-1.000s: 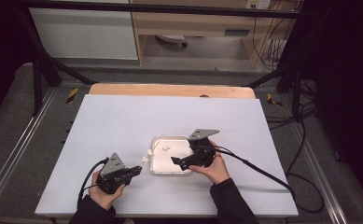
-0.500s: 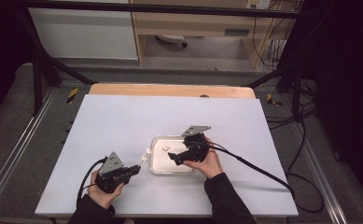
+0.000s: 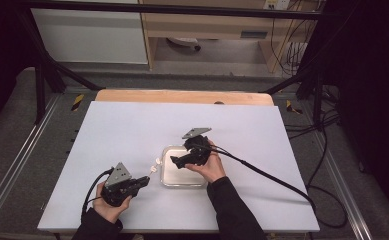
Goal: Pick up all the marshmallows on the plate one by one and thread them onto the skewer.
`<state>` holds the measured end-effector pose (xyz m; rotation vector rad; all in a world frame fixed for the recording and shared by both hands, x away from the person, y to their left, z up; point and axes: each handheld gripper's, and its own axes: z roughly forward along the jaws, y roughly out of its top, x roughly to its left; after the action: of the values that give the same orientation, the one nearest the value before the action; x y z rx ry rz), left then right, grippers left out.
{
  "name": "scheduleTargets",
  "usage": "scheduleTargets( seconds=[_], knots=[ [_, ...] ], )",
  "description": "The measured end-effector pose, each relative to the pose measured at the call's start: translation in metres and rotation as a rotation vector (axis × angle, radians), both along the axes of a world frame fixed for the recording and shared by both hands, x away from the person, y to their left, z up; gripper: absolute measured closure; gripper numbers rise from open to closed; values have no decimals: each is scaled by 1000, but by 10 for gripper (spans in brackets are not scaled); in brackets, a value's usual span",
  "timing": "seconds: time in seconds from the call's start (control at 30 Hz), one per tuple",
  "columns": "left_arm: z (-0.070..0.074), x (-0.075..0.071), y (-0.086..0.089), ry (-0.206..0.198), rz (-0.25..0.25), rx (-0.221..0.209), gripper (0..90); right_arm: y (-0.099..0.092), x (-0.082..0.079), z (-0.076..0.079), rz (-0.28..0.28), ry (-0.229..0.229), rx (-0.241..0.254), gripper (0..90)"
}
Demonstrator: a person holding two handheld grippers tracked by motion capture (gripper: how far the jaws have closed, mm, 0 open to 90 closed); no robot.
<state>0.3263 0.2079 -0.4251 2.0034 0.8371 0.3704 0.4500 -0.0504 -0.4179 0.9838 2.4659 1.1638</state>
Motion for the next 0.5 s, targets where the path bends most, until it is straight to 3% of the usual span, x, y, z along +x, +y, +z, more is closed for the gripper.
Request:
scheduleTargets(
  seconds=[0.17,0.5],
  knots=[
    [0,0,0,-1,1,0,884,8,4,-9,35,2,-48,169],
    [0,0,-1,0,-3,4,883,11,8,-19,57,10,-64,438]
  ],
)
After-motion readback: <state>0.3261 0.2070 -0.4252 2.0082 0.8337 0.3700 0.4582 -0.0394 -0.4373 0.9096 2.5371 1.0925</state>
